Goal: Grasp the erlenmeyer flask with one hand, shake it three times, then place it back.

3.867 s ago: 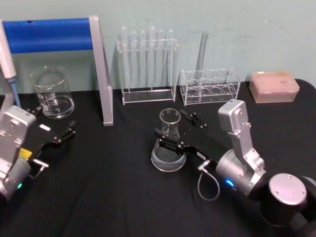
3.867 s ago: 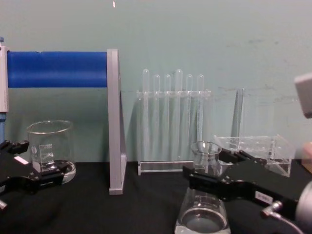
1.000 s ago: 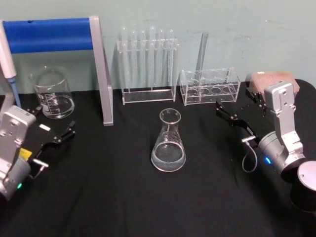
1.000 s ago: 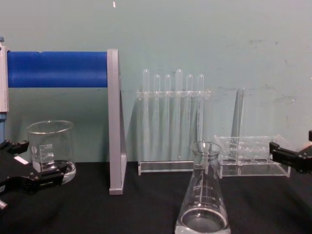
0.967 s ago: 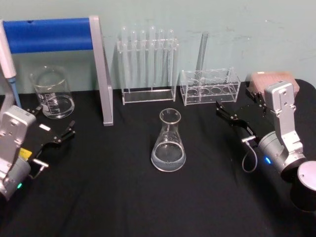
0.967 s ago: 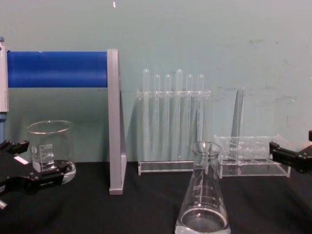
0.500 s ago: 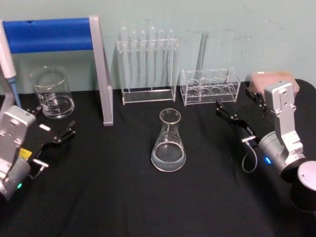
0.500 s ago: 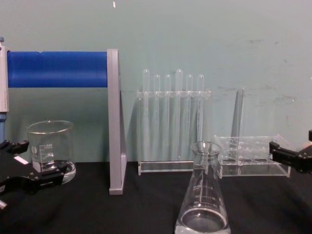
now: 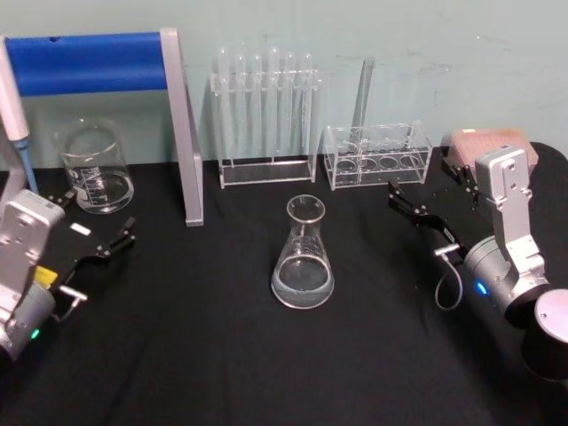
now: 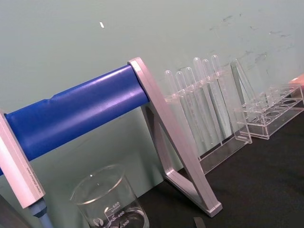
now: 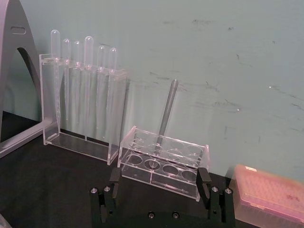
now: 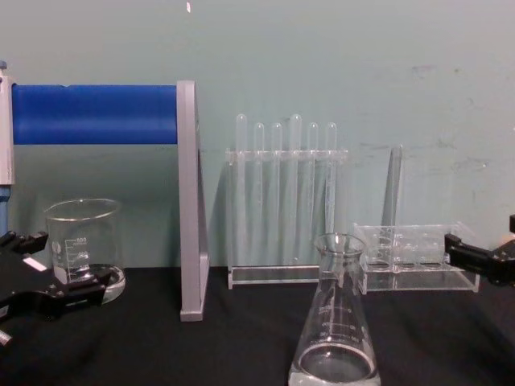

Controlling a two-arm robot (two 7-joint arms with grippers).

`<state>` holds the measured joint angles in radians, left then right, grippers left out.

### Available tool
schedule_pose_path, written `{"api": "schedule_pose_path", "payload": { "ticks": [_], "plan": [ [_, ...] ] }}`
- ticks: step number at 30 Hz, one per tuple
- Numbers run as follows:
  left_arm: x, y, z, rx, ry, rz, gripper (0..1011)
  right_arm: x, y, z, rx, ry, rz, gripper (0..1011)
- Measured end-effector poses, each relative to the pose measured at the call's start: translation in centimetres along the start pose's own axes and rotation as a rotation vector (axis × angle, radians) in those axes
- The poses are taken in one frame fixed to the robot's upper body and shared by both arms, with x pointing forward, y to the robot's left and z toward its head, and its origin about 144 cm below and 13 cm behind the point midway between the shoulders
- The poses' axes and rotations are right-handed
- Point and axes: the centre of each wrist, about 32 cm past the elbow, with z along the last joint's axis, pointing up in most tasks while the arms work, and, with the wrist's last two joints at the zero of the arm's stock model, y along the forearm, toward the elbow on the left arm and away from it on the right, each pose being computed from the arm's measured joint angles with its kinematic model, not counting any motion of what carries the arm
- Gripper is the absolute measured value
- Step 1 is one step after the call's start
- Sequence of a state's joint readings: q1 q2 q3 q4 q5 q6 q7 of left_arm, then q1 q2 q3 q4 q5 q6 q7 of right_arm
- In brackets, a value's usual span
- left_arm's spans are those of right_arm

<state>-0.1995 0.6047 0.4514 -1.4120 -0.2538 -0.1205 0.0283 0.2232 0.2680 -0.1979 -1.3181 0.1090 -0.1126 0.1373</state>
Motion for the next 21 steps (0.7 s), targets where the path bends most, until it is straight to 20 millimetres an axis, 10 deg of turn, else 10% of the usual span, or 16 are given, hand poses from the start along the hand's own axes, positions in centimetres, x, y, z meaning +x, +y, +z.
{"api": "schedule_pose_path", "payload": {
  "ticks": [21],
  "plan": [
    [0.00,0.00,0.00,0.000,0.000,0.000,1001,0.00,0.00,0.00,0.000,0.000,0.000,1000]
  ]
}}
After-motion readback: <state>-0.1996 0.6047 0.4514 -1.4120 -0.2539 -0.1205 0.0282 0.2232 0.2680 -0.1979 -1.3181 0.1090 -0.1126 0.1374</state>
